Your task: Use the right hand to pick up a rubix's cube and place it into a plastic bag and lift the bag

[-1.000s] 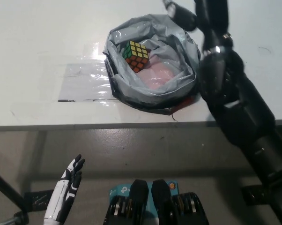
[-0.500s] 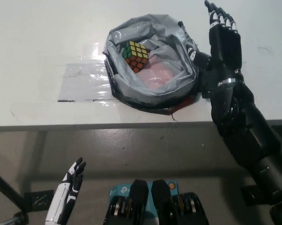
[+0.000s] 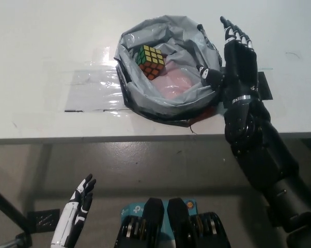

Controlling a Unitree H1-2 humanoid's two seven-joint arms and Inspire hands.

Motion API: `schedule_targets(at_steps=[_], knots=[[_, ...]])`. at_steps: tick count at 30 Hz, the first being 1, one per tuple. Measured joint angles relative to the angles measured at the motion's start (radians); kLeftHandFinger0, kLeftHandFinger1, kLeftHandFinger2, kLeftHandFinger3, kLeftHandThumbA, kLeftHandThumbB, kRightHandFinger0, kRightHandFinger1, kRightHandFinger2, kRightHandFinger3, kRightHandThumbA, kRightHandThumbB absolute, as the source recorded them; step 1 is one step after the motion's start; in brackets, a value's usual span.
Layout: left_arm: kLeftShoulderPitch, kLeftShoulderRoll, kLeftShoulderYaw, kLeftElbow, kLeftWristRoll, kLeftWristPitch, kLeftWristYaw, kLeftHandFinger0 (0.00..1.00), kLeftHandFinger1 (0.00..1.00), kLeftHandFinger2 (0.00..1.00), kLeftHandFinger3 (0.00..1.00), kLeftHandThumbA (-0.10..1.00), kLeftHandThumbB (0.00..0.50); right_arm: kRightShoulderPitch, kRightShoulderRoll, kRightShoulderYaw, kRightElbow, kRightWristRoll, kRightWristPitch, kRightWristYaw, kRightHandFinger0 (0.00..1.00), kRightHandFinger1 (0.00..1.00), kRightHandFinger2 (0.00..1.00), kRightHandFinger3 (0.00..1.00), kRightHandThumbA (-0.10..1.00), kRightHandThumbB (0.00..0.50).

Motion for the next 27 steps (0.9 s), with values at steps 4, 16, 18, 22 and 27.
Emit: schedule_targets(at_steps=[4,16,18,22,27], knots=[[-0.002,0.000,0.000,0.000,0.002,0.000,0.000,1.00,1.00,1.00,1.00,1.00,0.193,0.000,-0.001,-0.009,-0.023,0.006,0.004,0.014,1.00,1.00,1.00,1.00,0.88,0.403],[0.003,0.000,-0.002,-0.003,0.006,0.001,0.000,1.00,1.00,0.98,1.00,1.00,0.167,0.000,0.001,-0.015,-0.048,0.017,0.023,0.057,1.00,1.00,1.00,1.00,0.77,0.406],[0.001,0.000,-0.002,-0.003,0.006,0.001,0.000,1.00,1.00,0.98,1.00,1.00,0.174,-0.001,0.002,-0.016,-0.021,0.018,0.023,0.057,1.00,1.00,1.00,1.00,0.79,0.414],[0.002,0.000,-0.002,-0.003,0.007,0.001,0.000,1.00,1.00,0.99,1.00,1.00,0.144,-0.001,0.003,-0.021,0.058,0.020,0.024,0.057,1.00,1.00,1.00,1.00,0.76,0.415],[-0.002,0.000,-0.002,-0.004,0.008,0.001,0.000,1.00,1.00,0.97,1.00,1.00,0.166,-0.016,0.004,-0.035,0.175,0.034,0.018,0.056,1.00,1.00,1.00,1.00,0.73,0.422]])
